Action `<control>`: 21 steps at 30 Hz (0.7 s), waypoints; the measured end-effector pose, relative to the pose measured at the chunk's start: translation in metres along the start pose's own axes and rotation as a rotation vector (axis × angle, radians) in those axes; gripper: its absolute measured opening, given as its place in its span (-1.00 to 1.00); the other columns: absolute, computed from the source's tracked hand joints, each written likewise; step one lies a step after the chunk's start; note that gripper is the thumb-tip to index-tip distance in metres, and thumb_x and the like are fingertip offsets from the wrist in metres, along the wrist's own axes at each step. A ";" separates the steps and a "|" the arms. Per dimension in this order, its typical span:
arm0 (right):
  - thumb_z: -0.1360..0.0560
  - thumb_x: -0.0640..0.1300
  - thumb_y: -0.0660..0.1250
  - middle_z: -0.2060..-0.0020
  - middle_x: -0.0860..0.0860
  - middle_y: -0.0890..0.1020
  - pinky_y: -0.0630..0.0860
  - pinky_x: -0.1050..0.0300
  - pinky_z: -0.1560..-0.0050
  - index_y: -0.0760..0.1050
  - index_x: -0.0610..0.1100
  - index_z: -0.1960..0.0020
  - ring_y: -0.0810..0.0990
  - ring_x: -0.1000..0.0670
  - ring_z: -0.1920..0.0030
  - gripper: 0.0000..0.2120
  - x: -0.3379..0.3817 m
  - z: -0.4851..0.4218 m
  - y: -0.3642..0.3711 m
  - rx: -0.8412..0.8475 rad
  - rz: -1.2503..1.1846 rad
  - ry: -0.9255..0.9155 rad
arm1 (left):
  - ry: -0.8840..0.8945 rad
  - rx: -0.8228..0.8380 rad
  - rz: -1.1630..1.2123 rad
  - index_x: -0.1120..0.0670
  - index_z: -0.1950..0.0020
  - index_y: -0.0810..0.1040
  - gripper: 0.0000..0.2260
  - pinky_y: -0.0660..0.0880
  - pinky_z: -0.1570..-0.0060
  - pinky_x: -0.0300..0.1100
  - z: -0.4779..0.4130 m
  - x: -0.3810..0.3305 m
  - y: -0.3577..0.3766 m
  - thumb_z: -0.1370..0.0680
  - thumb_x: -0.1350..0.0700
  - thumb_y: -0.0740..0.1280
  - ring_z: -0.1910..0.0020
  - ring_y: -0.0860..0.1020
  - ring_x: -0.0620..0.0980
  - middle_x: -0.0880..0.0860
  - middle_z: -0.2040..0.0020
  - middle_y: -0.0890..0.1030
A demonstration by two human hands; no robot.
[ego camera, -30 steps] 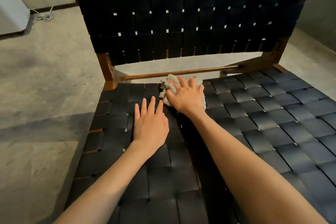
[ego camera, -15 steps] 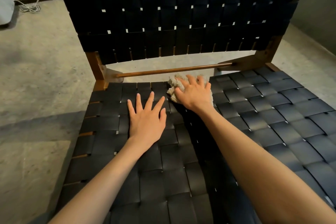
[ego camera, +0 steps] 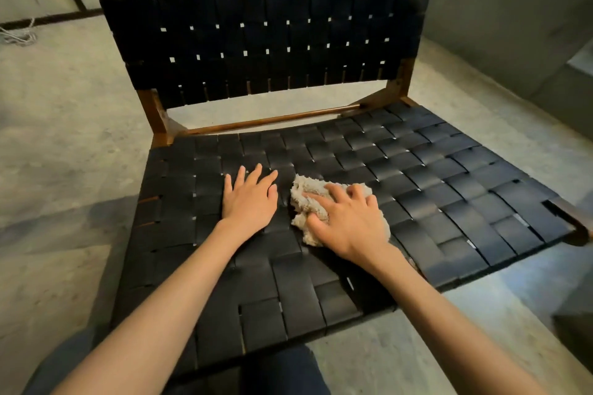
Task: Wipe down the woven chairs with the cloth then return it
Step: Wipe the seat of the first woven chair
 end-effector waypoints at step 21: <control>-0.53 0.23 -0.01 -0.46 0.07 0.26 0.13 -0.08 -0.27 0.19 0.27 -0.46 0.13 -0.14 -0.40 -0.50 -0.059 0.039 -0.009 -0.106 0.023 0.163 | 0.012 0.030 0.045 -0.05 -0.56 -0.02 -0.55 -0.24 -0.44 0.14 0.007 -0.068 0.016 -0.66 -0.04 -0.08 -0.53 -0.15 0.19 0.07 -0.57 -0.06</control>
Point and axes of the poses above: each hand's wrist, its own z-axis away from the middle knuckle, its own y-axis out of the palm, x = y × z, the point moved 1 cm from there along -z, towards the middle knuckle
